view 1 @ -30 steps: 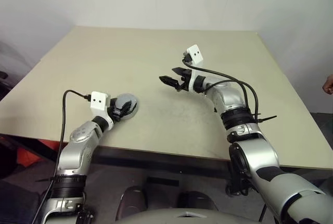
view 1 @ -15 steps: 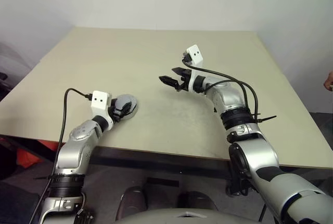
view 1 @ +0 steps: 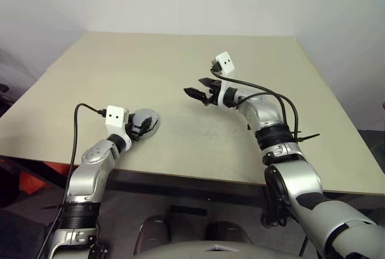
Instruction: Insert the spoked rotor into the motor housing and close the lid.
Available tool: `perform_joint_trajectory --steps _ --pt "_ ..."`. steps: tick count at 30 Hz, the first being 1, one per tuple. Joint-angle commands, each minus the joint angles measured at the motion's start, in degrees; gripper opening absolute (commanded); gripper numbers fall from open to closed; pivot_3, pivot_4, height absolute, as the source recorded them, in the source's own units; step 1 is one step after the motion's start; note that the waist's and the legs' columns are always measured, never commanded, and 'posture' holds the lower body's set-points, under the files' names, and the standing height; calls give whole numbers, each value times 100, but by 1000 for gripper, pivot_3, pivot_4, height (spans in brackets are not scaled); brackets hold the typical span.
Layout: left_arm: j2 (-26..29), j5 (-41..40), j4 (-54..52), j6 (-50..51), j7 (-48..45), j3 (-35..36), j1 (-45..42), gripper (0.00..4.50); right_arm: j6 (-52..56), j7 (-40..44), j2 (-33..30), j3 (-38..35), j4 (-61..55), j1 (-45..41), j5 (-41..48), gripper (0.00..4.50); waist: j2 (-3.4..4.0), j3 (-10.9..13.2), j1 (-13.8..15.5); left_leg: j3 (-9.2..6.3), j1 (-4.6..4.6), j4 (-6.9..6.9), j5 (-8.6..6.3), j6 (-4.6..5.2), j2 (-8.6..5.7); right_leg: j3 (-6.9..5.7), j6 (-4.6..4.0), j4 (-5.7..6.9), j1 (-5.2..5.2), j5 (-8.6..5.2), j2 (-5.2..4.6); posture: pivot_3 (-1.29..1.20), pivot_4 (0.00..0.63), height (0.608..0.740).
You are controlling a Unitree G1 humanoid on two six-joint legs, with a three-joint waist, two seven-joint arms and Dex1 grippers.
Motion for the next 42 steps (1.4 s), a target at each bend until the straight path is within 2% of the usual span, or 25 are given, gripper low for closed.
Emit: perform_joint_trajectory --steps 1,13,17,31,42 --pt "45 101 177 142 63 9 59 3039 -108 9 11 -3 -192 -75 40 4500 0 0 0 0 0 0 0 0 0 0 0 0 0 0 0 0 0 740" --pt "307 287 81 639 -7 -281 56 3039 -95 -13 9 -11 -226 -47 52 4500 5 -3 -9 0 1 0 1 -1 1 0 24 2 9 -14 0 0 0 740" --pt "498 297 -46 1250 -47 -453 40 3039 -87 -38 7 -18 -239 -35 56 4500 10 -7 -10 1 1 0 1 -1 1 0 16 4 10 -9 0 0 0 740" --pt "326 340 -80 1476 273 -322 77 3039 -91 -49 -13 -23 -204 -57 50 4500 34 -23 -14 1 1 0 0 -1 0 0 23 2 11 -13 0 0 0 740" --pt "447 357 -147 2500 497 -374 23 3039 -67 -87 -10 -33 -198 -73 48 4500 73 -63 -70 3 12 0 0 -1 0 1 31 2 18 -19 1 0 0 740"
